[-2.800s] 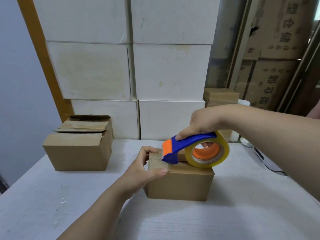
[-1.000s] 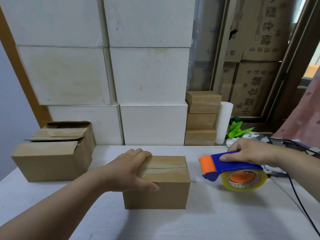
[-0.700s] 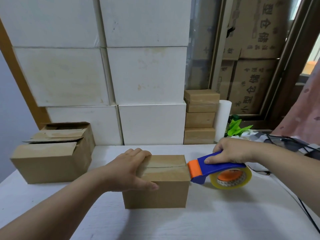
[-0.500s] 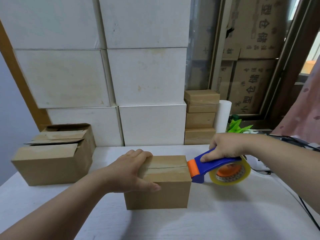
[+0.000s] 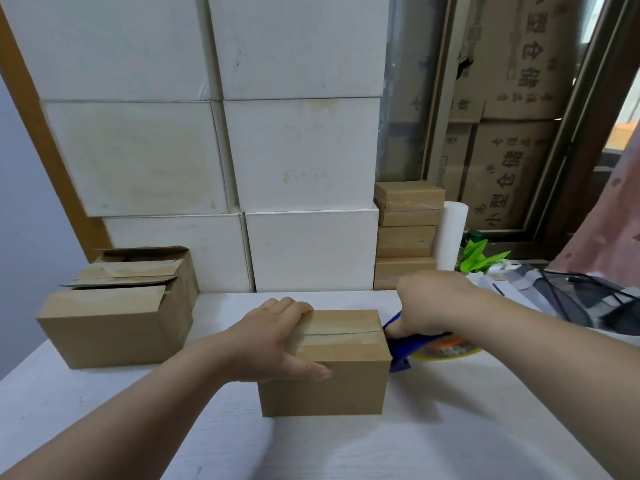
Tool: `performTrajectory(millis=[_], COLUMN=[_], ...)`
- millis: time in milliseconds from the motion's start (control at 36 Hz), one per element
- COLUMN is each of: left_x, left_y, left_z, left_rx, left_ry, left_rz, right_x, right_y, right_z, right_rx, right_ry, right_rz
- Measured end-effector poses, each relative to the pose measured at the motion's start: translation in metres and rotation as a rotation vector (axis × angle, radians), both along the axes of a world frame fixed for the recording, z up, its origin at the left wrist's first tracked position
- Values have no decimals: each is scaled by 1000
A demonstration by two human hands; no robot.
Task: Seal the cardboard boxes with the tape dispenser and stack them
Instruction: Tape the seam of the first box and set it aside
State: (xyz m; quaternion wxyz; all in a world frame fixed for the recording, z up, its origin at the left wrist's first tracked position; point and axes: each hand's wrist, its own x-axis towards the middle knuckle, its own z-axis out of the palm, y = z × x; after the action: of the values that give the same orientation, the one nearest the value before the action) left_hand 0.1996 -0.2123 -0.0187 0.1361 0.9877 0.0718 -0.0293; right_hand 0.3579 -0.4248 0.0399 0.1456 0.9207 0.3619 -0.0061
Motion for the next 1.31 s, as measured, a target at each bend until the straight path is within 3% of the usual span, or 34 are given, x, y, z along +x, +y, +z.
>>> performTrajectory(millis=[222,472,583,750,889,1000,1111,1167,1194,1250,1306], left_x=[-5,-26,-41,-51,-56,-52,-42,-38,-38,-36,-29], left_y=[-9,-50,-74,-103,-99,-107,-99,-90,-89,-92,-98], left_z=[7,30,46,24,11,6,-1,-2,2,24,55], left_rx=[31,374,404,357,151,68,202,83,-83,-716,-1389], left_ry=[46,272,367,153,-8,-87,-337,-607,-766,-961,-833], left_rz=[-48,44,10,92,215,312,361,418,448,572,718], right_x=[-3,3,7,25,12,0,-8,-11,-12,-15,-17], right_y=[13,3,-10,-26,-33,-32,-28,-29,-30,-32,-34], right_z=[-17,-21,-9,-4,22,34,37,39,40,41,42], right_rx=[72,324,477,799,1027,1085,1092,1112,1121,1133,1138], right_ry=[-146,-151,-130,74,482,762,889,940,959,981,990], right_rz=[-4,-178,-259,-260,-210,-186,-129,-108,-100,-78,-51])
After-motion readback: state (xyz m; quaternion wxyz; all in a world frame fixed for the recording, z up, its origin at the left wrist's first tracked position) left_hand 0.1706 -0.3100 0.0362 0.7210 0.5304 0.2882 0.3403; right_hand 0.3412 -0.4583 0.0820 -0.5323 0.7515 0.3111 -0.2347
